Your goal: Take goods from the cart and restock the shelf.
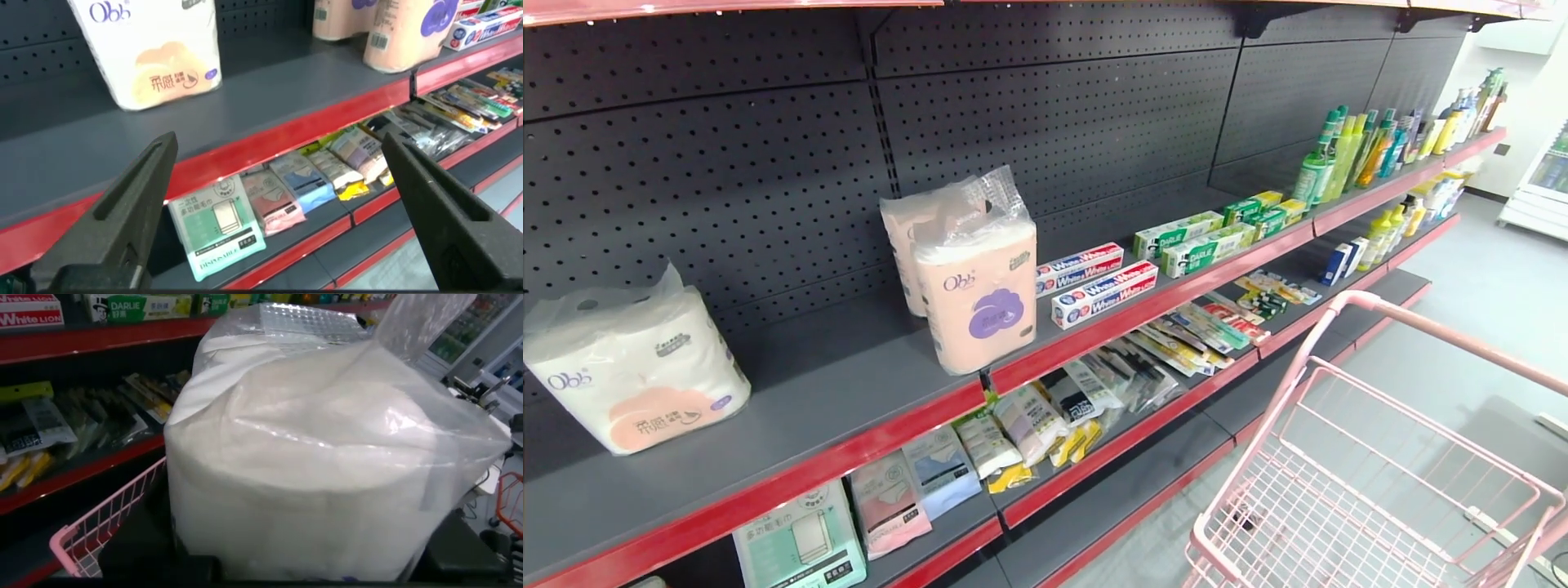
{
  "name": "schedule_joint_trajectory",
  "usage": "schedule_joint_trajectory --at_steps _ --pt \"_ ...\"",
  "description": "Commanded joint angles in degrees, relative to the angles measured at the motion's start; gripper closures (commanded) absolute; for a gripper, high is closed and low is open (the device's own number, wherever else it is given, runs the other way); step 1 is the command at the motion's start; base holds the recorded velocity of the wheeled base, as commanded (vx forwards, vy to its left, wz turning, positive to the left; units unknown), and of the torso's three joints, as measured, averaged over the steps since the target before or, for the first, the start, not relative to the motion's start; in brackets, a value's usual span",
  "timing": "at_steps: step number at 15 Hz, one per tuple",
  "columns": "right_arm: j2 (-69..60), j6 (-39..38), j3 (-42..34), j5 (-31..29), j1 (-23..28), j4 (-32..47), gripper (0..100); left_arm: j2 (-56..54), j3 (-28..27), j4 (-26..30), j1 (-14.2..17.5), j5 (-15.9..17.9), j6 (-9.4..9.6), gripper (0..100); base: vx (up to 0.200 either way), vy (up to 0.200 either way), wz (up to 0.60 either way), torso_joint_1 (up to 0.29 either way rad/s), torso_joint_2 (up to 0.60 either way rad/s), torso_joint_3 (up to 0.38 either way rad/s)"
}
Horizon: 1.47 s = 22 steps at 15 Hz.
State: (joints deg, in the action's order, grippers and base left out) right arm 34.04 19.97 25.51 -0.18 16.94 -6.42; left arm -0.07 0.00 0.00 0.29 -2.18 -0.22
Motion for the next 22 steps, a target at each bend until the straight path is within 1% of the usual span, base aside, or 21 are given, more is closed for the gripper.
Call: schedule_joint_trajectory --at_steps 1,17,22 --pt "0.5 0.2 0.1 0.0 -0.1 0.0 100 0.1 0.0 0.0 0.1 0.0 -0.04 0 0.000 0.000 0.00 0.159 -0.32 -0.173" --pt "3.1 1.3 -0.4 0.3 -0.1 -0.1 100 0.1 0.0 0.0 0.1 0.0 0.04 0 0.000 0.000 0.00 0.091 -0.19 -0.096" --pt "3.1 2.4 -0.6 0.1 0.1 -0.1 100 0.1 0.0 0.0 0.0 0.0 0.04 0 0.000 0.000 0.00 0.003 -0.01 -0.001"
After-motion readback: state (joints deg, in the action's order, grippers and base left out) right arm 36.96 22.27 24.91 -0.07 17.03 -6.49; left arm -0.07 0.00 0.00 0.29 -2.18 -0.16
